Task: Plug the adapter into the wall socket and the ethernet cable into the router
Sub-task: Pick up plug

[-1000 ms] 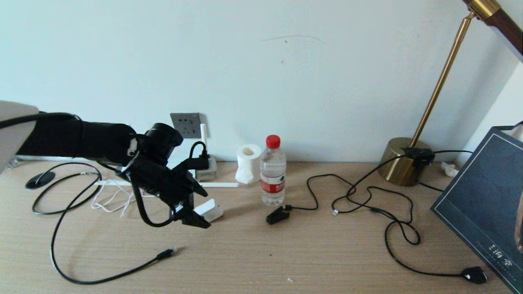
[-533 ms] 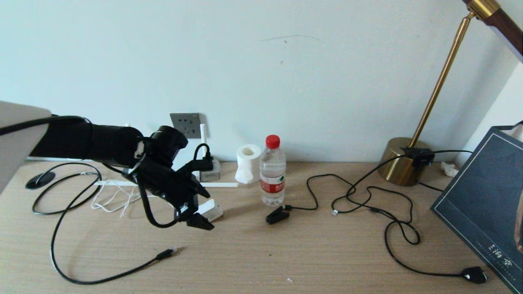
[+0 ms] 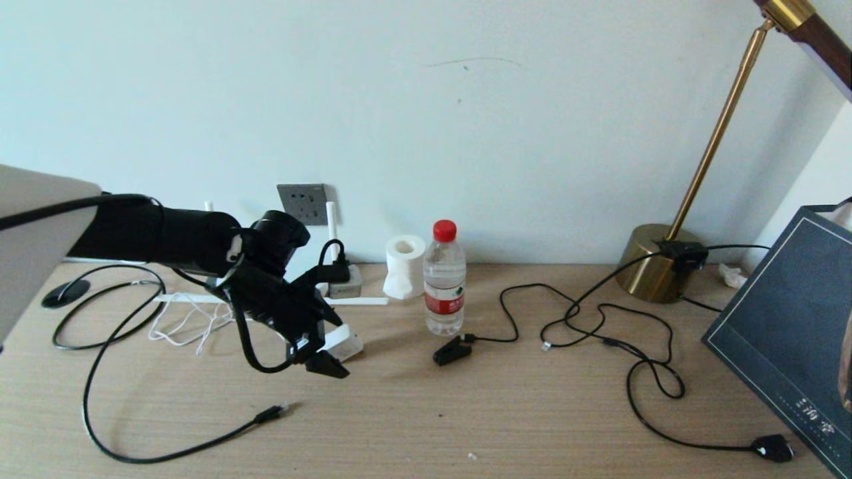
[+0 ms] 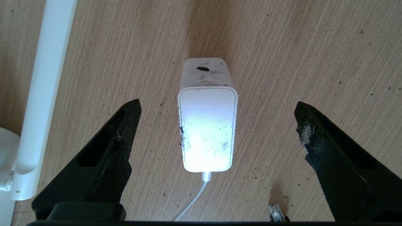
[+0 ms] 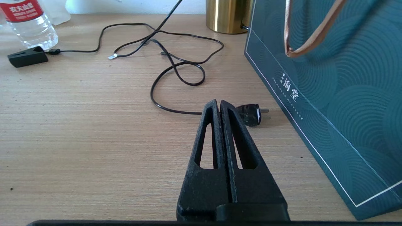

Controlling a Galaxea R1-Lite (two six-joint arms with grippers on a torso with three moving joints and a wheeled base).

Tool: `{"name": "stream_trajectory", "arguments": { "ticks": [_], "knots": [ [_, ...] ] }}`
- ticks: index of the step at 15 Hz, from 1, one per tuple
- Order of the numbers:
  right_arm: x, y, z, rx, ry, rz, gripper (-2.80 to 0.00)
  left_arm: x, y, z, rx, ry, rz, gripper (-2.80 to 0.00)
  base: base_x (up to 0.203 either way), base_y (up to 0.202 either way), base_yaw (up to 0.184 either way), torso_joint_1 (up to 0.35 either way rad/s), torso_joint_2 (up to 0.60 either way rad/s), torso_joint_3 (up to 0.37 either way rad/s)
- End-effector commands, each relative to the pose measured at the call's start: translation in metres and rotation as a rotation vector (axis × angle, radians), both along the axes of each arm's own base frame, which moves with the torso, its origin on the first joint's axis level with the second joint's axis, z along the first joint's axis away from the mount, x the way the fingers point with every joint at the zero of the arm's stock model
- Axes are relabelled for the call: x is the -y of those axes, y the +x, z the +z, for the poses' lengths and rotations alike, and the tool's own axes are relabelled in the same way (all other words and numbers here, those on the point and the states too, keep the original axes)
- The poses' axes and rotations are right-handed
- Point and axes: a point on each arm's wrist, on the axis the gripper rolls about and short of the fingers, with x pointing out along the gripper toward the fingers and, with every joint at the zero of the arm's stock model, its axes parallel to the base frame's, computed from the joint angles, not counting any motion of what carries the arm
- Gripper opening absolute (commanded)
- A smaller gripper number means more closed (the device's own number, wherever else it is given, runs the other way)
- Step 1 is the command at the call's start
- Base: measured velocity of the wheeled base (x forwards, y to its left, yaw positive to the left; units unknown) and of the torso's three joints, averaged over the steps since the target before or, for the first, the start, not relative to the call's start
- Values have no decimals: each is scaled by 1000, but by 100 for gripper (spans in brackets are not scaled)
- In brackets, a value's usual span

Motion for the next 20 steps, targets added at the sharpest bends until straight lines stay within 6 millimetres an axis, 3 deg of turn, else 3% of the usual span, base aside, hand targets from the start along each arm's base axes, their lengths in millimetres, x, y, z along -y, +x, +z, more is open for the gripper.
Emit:
{"name": "stream_trajectory", "arguments": {
  "ticks": [1, 15, 16, 20],
  "knots": [
    [0, 0, 0, 1, 0, -1, -280, 0, 1, -3, -9, 2, -5, 0, 0, 0, 0, 0, 0, 0],
    [0, 0, 0, 1, 0, -1, -280, 3, 13, -5, 14, 7, -2, 0, 0, 0, 0, 0, 0, 0],
    [0, 0, 0, 1, 0, -2, -280, 3, 13, -5, 16, 15, 2, -280, 0, 0, 0, 0, 0, 0],
    [0, 0, 0, 1, 0, -1, -280, 3, 14, -8, 13, 30, 2, -280, 0, 0, 0, 0, 0, 0]
  ]
}}
